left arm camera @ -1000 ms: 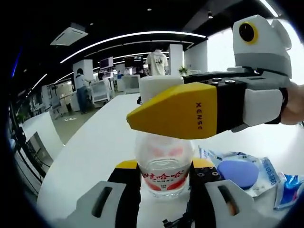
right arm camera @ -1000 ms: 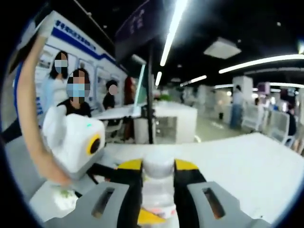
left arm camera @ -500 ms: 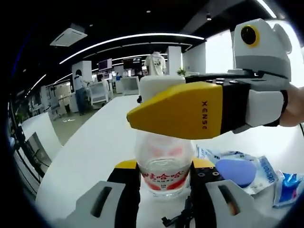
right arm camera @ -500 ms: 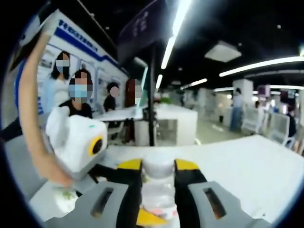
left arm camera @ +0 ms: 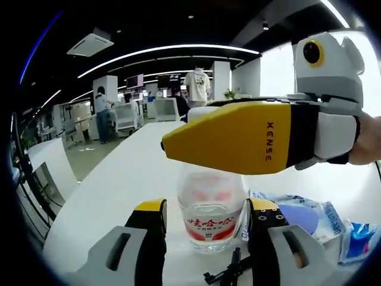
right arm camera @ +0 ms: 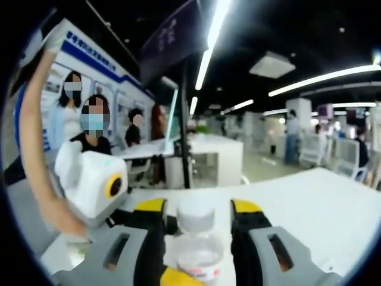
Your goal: Arrange the tabletop items into an orderly group along one side of the table until the central work area is clear of visible clutter.
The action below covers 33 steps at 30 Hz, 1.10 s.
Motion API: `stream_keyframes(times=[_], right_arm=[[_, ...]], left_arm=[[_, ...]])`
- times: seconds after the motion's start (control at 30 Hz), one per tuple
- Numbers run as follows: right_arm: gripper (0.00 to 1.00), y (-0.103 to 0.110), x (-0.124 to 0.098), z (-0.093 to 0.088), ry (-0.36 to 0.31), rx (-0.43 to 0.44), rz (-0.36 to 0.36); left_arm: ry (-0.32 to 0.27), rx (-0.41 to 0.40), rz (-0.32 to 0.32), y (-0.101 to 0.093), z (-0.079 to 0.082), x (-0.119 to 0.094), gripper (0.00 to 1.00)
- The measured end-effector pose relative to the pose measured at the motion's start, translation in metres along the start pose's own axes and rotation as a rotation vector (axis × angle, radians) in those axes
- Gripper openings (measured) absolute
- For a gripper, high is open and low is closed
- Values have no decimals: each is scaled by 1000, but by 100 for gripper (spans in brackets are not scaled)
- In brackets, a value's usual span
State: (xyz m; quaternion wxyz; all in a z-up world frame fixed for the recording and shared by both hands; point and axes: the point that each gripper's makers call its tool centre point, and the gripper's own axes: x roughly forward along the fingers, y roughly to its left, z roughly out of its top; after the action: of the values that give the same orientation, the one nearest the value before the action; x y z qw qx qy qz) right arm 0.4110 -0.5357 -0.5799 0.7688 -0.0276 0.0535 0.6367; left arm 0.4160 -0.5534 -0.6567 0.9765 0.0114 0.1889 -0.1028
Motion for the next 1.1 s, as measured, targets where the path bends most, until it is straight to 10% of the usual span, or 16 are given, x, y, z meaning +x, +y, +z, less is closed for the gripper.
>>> stream_keyframes(times=[0.43,0.63,1.1], right_arm=[[68,-5,-5,-1,26,63,-73],[100,-16,-8,-4,43,136,-146],[98,-2,-30,13,16,124,-178]], left_arm=[[-17,-22,-38,-4,6,-4,80],[-38,-71,-82,-8,11,-7,99],[-61,-25,-130,-9,22,-26,100]])
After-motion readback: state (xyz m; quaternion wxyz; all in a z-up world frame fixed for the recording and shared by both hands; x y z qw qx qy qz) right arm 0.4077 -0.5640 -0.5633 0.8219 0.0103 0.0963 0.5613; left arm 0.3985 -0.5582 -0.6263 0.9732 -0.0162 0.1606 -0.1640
